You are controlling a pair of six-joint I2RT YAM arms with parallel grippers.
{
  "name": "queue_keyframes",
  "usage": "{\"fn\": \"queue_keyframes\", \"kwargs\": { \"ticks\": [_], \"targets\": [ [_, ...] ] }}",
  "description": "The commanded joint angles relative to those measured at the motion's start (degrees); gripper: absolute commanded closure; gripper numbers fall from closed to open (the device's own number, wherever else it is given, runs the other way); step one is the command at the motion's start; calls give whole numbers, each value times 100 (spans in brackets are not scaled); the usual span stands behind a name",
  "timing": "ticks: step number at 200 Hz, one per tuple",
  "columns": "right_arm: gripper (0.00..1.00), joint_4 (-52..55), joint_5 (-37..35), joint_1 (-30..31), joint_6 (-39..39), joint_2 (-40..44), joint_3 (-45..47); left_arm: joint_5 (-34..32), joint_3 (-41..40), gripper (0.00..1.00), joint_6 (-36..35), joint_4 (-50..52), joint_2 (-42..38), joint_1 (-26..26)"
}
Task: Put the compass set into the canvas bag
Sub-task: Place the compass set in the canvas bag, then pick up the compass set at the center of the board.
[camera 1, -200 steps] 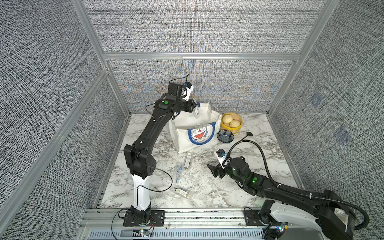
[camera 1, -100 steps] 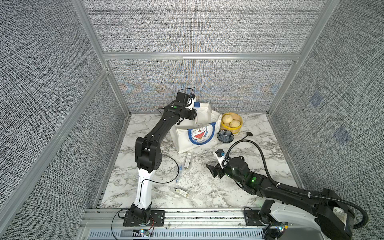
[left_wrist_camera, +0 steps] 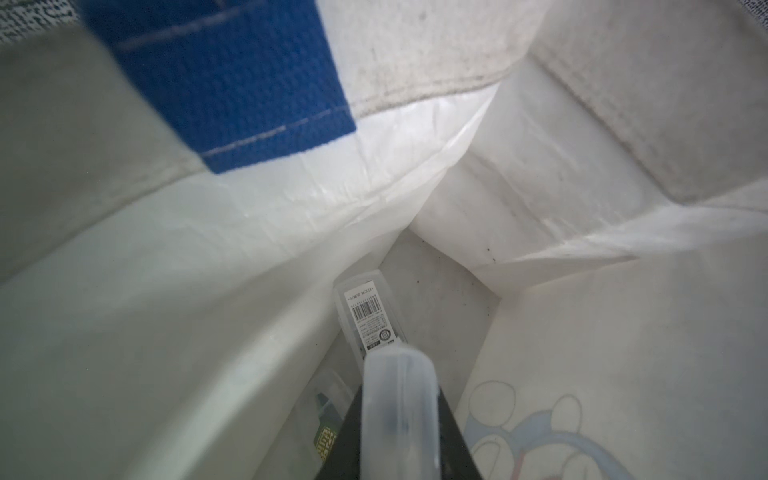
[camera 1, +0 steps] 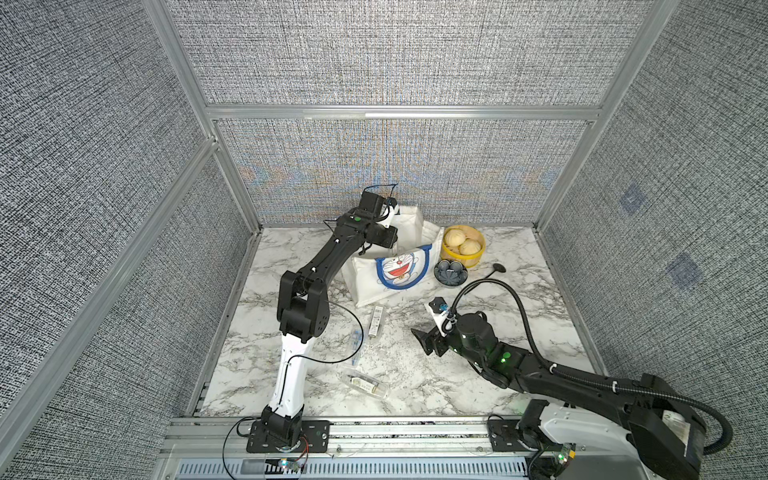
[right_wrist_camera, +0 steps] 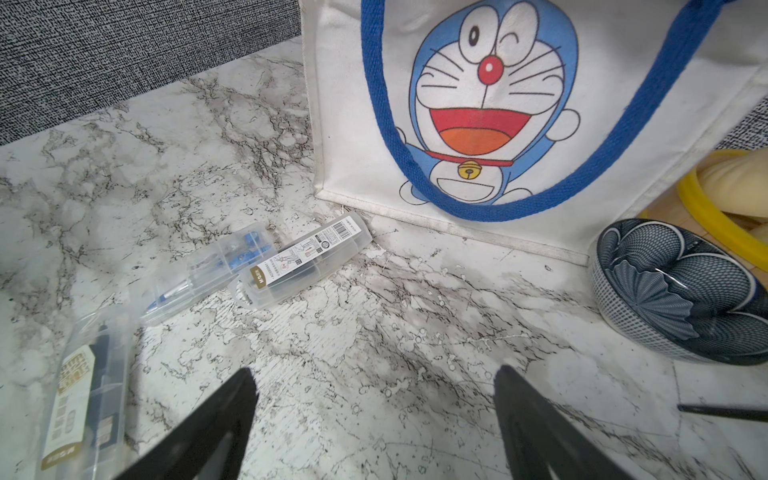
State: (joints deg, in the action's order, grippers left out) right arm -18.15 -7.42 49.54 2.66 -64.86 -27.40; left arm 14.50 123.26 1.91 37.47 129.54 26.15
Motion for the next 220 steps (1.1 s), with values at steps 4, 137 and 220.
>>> {"fn": "queue_keyframes", "kwargs": {
  "ticks": [4, 137, 220],
  "targets": [
    [12, -17, -31, 11, -10, 5, -37, -142, -35, 72, -108, 506, 22, 6],
    [12, -43, -221, 22, -11, -245, -124, 298, 379, 46, -63, 831, -922, 14],
    [12, 625, 92, 23, 148, -702, -583, 705, -1242, 45, 111, 412, -2616, 13]
  ]
}}
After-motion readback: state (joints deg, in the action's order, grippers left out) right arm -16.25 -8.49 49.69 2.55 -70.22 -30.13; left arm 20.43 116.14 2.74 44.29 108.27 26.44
